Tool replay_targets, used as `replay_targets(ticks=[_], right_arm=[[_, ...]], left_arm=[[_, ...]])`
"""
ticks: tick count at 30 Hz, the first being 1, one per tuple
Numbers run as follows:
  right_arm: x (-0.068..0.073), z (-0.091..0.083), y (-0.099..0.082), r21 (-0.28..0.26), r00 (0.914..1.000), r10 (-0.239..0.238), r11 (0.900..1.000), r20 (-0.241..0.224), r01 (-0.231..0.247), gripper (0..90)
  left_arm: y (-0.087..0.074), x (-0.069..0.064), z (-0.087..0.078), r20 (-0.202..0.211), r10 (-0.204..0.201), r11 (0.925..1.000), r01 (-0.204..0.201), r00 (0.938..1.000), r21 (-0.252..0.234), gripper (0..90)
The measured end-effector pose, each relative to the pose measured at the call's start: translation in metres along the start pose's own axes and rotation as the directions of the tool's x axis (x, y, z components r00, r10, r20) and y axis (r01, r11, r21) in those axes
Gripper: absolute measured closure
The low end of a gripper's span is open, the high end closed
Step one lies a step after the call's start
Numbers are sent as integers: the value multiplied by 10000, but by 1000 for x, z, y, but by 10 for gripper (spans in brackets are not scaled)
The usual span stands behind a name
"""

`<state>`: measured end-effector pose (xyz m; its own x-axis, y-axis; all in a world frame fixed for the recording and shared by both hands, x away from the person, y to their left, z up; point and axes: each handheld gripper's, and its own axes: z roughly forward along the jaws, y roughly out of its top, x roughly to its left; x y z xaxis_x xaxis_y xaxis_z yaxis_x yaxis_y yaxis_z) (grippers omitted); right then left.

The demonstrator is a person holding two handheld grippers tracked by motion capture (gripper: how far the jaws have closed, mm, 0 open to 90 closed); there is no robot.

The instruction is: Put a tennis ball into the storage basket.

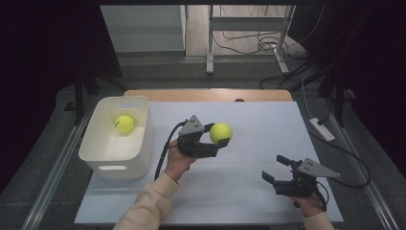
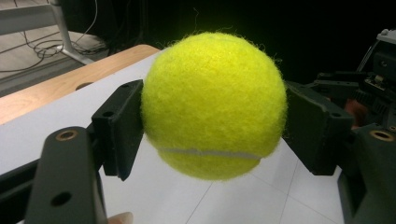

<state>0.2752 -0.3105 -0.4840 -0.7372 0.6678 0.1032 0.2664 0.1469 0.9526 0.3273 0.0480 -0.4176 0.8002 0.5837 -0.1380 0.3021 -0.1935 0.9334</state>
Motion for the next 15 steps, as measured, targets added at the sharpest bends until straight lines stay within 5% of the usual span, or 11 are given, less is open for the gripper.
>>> replay_targets(ticks=[15], right_arm=[[0,1,-1,61,10000,-29,10000,15,29,117]], left_arm=[[4,5,-15,-185,-75,9995,69,9998,-300,273]])
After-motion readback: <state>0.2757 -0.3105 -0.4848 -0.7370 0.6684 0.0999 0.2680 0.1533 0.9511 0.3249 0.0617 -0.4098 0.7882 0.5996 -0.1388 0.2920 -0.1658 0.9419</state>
